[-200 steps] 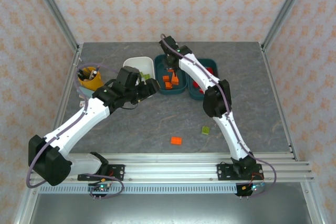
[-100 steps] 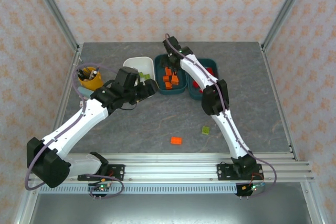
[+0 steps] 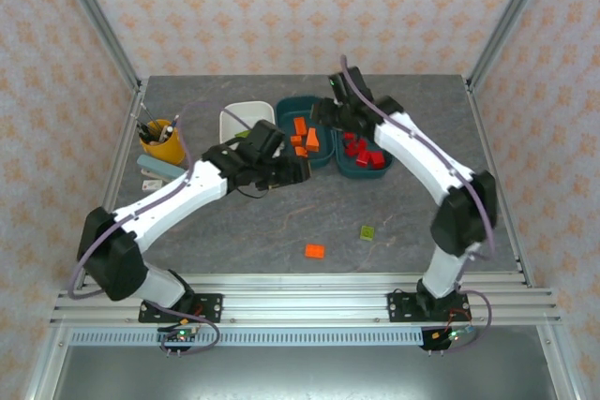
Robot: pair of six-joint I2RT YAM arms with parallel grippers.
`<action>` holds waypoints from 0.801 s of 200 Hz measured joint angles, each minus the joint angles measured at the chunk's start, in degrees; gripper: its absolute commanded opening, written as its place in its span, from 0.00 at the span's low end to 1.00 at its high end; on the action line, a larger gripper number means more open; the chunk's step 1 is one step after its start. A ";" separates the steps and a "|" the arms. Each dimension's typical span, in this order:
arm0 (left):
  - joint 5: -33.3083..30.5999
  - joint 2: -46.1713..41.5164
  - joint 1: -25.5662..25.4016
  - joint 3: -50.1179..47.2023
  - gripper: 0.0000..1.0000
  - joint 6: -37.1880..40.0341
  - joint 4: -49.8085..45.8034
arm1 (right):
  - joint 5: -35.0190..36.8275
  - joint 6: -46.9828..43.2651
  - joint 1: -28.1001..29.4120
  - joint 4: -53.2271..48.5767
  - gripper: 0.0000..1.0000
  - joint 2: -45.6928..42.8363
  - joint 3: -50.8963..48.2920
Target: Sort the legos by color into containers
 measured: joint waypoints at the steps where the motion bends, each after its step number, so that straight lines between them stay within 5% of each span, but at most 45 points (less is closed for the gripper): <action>1: -0.02 0.20 -0.15 0.11 0.77 0.04 -0.04 | 0.02 0.11 0.02 0.07 0.55 -0.42 -0.46; 63: -0.79 17.31 -13.16 12.92 0.77 2.58 -2.67 | 4.15 8.48 0.72 -8.83 0.57 -33.16 -28.24; 103: -2.64 30.82 -20.46 25.66 0.82 2.84 -7.41 | 5.95 13.03 0.72 -21.31 0.65 -51.76 -32.33; 160: -5.25 44.28 -24.52 41.42 0.82 1.86 -16.63 | 7.39 17.81 0.48 -34.77 0.68 -63.10 -33.68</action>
